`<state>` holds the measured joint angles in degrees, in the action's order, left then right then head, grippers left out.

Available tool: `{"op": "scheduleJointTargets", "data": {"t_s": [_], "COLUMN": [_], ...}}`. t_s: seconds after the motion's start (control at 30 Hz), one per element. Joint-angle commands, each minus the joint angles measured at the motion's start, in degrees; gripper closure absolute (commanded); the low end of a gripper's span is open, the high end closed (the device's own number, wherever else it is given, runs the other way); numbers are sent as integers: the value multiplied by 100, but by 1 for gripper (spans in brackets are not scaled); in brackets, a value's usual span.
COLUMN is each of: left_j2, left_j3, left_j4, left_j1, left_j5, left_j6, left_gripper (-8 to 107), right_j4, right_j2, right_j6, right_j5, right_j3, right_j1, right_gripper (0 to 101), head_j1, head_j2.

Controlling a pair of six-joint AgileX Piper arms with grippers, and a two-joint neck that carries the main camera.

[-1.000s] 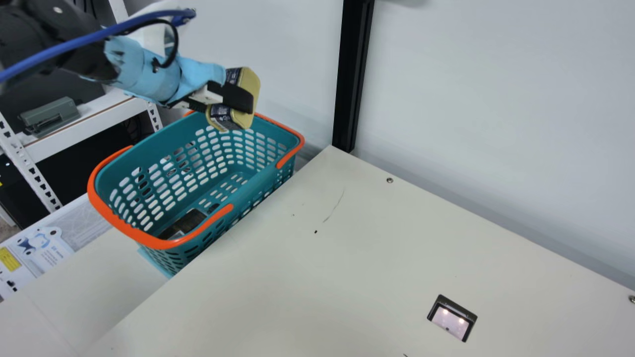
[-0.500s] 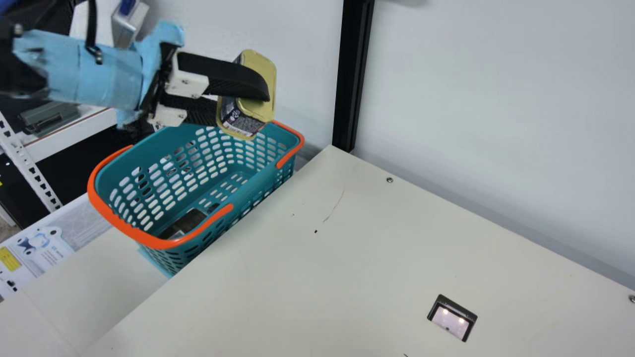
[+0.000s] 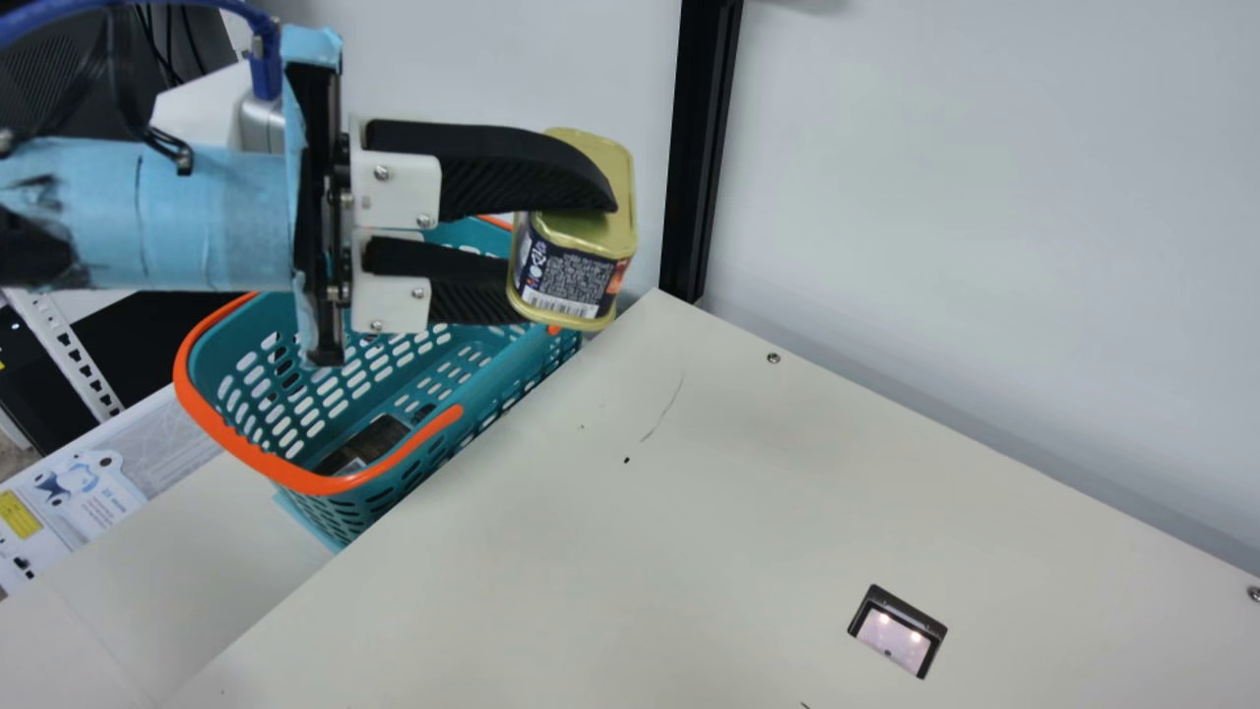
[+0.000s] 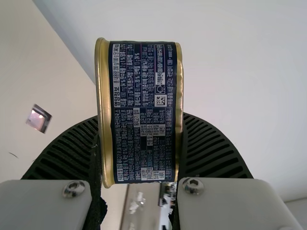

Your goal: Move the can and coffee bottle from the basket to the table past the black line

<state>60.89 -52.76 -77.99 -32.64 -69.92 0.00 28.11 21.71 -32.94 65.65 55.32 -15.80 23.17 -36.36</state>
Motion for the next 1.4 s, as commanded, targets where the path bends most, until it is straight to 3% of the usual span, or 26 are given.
{"op": "scheduleJointTargets", "data": {"t_s": [0.0, 0.3, 0.87, 1.17, 1.37], "left_j2": [-133, -793, -986, -1415, -1820], "left_j3": [77, 297, 260, 323, 486], "left_j4": [-171, -729, -825, -1292, -1090], "left_j1": [55, 427, 654, 1017, 1008], "left_j5": [2, 2, 2, 2, 2], "left_j6": [-466, -1600, -1705, -2742, -3294], "left_gripper": [89, 89, 89, 89, 89], "right_j4": [0, 0, 0, 0, 0], "right_j2": [0, 0, 0, 0, 0], "right_j6": [0, 0, 0, 0, 0], "right_j5": [0, 0, 0, 0, 0], "right_j3": [0, 0, 0, 0, 0], "right_j1": [0, 0, 0, 0, 0], "right_gripper": [0, 0, 0, 0, 0], "head_j1": [158, 158, 158, 158, 158], "head_j2": [-115, -115, -115, -115, -115]}}
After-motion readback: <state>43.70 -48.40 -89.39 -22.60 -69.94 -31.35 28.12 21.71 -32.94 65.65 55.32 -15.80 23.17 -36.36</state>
